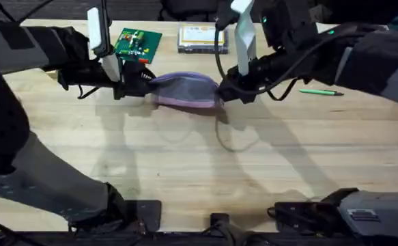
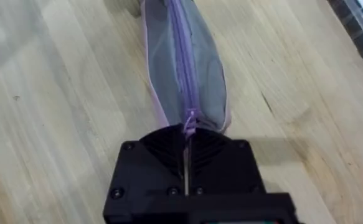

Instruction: Unzip the bag, pick up the pens from the table one at a time and place them inside, then zip the bag closed.

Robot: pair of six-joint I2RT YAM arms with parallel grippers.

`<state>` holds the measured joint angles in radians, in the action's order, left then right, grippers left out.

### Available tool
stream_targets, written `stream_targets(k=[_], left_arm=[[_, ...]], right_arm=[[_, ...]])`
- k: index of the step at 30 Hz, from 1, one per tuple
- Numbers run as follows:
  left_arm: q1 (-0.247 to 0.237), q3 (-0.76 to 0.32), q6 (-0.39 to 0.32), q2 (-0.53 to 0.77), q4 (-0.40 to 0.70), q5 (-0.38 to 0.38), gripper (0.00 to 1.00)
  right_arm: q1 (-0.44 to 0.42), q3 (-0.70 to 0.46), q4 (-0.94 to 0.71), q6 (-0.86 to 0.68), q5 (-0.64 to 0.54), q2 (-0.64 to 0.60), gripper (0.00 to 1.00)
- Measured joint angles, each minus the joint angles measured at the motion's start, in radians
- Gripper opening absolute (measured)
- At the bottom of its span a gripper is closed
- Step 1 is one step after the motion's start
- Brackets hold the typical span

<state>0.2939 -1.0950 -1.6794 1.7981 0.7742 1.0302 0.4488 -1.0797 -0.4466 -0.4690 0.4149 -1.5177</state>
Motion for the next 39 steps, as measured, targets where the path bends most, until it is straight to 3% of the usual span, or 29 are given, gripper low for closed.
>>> stream_targets(k=[9, 33, 39], left_arm=[[0.000, 0.000, 0.000, 0.000, -0.001, -0.002, 0.042], [0.016, 0.000, 0.000, 0.000, -0.012, -0.011, 0.042], [0.017, 0.000, 0.000, 0.000, -0.011, -0.013, 0.042]], right_arm=[[0.002, -0.090, -0.120, -0.008, -0.019, 0.000, 0.030], [0.103, -0.105, 0.047, -0.013, -0.056, -0.001, 0.030], [0.128, -0.105, 0.085, -0.015, -0.055, -0.051, 0.030]])
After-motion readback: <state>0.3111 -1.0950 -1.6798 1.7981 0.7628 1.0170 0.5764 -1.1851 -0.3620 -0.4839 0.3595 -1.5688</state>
